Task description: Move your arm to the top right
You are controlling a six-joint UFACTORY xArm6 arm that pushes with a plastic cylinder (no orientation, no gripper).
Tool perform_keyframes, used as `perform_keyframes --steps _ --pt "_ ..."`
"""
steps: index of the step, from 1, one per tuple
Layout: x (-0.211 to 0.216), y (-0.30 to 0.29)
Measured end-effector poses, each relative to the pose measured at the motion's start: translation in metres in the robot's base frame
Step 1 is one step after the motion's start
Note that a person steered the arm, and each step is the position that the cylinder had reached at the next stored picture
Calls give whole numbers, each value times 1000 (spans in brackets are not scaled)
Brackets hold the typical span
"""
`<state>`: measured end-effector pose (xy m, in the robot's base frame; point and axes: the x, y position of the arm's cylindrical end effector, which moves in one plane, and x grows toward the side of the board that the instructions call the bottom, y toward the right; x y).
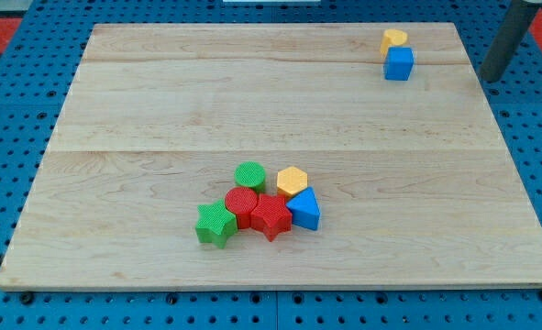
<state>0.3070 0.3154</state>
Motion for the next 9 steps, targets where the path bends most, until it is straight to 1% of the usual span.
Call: perform_keyframes --steps 1,2,3,4,5,9 --pt "-20 27" --pt "-44 30" --pt "-78 17" --pt "-102 9" --pt "-115 9" --pt "-116 -23"
